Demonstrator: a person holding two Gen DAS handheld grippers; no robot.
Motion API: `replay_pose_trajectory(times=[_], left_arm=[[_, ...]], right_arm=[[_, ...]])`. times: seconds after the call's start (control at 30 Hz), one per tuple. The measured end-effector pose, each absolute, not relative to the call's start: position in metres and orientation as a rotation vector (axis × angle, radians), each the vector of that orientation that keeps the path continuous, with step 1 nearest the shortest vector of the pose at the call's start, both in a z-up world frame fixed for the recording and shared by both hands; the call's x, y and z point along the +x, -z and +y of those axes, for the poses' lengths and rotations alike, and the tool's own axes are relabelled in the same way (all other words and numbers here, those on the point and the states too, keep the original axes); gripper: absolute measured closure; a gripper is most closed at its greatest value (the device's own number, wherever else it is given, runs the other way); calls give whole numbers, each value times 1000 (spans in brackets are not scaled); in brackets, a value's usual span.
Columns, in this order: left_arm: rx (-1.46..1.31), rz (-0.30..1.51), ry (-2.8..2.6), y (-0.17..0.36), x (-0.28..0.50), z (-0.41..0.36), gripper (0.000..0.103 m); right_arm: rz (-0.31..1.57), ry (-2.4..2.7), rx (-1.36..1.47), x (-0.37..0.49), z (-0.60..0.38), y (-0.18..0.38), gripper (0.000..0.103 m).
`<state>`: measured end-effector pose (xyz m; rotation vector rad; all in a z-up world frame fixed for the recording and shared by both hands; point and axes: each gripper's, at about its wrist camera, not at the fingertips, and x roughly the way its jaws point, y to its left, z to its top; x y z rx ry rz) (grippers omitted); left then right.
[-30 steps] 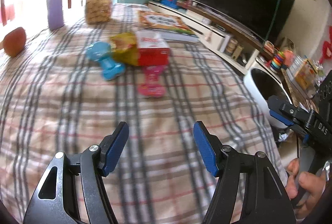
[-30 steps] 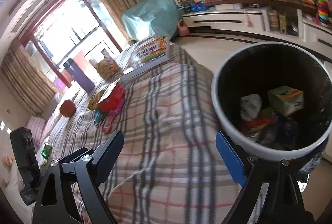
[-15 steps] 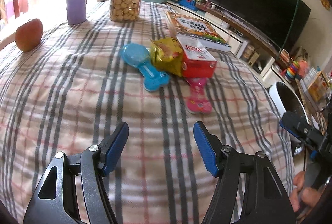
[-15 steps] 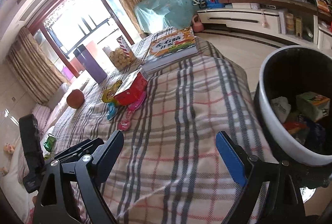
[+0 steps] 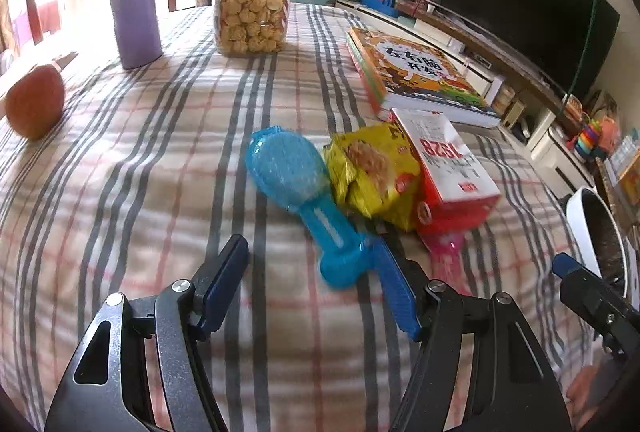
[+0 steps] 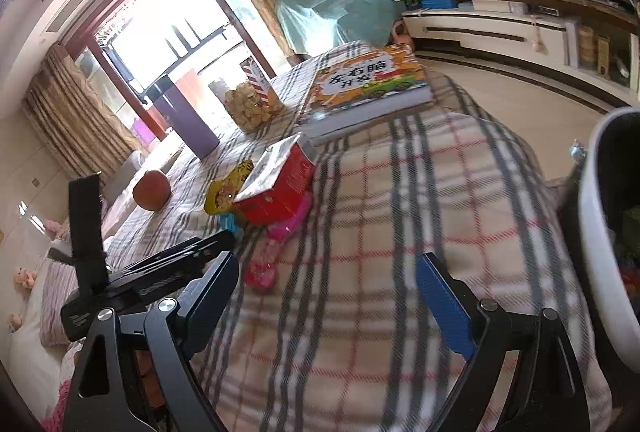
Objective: Collect trash
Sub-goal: 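Move both grippers back to the table toward the blue toy and white carton, then grasp the blue plastic toy with the left gripper while the right gripper grasps the white milk carton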
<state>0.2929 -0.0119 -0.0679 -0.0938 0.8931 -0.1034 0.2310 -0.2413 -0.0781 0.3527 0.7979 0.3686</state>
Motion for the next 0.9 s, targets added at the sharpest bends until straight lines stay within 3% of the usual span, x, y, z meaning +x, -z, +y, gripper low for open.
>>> replay_pose_trajectory(times=[0.07, 0.13, 0.17, 0.27, 0.5, 0.6, 0.63, 0.9], left_arm=[[-69, 896, 113, 71, 301, -15, 38], [-55, 890, 125, 73, 305, -15, 56], [-55, 898, 137, 74, 306, -14, 73], [-66, 898, 177, 74, 301, -7, 86], [-129, 909, 265, 71, 265, 20, 92], [-141, 918, 291, 72, 252, 29, 97], [-149, 921, 302, 72, 249, 33, 98], [-162, 931, 363, 73, 229, 35, 99]], right_arm=[[804, -375, 355, 241, -236, 79, 12], [809, -379, 354, 248, -231, 80, 12], [813, -383, 352, 254, -227, 79, 12], [813, -394, 337, 268, -215, 77, 12], [833, -405, 312, 303, -183, 81, 13], [864, -403, 311, 314, -173, 89, 25], [878, -409, 306, 316, -170, 91, 37], [874, -396, 346, 283, -184, 90, 41]])
